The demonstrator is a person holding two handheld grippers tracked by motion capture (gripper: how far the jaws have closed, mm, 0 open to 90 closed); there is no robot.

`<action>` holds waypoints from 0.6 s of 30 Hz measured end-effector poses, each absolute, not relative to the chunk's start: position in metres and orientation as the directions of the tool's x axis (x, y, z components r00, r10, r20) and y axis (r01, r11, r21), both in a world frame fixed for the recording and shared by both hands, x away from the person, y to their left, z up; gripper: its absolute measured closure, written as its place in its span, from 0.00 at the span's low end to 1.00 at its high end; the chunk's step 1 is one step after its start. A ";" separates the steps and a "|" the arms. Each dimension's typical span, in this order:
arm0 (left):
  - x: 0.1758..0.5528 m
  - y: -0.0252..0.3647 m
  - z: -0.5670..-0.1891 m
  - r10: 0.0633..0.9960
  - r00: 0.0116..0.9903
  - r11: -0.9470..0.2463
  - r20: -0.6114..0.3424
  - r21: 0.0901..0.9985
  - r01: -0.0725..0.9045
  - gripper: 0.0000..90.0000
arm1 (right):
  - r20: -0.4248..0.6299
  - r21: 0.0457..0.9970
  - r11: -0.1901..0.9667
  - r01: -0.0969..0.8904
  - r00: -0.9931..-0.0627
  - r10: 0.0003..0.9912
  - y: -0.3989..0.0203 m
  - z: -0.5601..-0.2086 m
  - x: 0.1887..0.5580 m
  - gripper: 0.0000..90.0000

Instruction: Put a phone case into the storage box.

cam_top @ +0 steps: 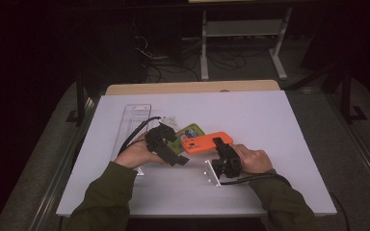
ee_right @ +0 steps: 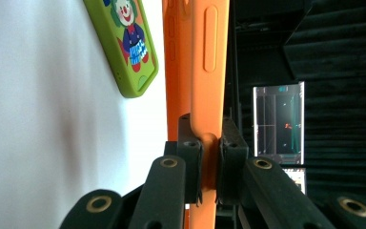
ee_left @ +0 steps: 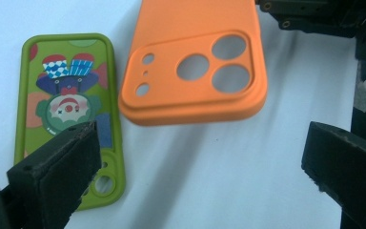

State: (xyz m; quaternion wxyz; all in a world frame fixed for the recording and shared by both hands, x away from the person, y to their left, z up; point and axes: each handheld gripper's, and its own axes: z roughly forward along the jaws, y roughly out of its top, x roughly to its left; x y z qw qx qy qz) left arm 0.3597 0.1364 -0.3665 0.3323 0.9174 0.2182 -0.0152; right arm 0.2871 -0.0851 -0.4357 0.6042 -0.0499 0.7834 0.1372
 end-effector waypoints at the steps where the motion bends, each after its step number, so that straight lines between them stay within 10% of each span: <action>1: 0.360 0.136 -0.367 0.393 0.903 -0.682 -0.174 0.604 0.413 0.00 | -0.960 0.141 0.958 -0.249 -0.270 0.072 -0.086 -0.436 0.288 0.91; 18: 0.361 0.137 -0.367 0.396 0.903 -0.685 -0.167 0.601 0.412 0.00 | -0.883 0.334 0.932 -0.142 -0.393 0.256 -0.094 -0.429 0.296 0.91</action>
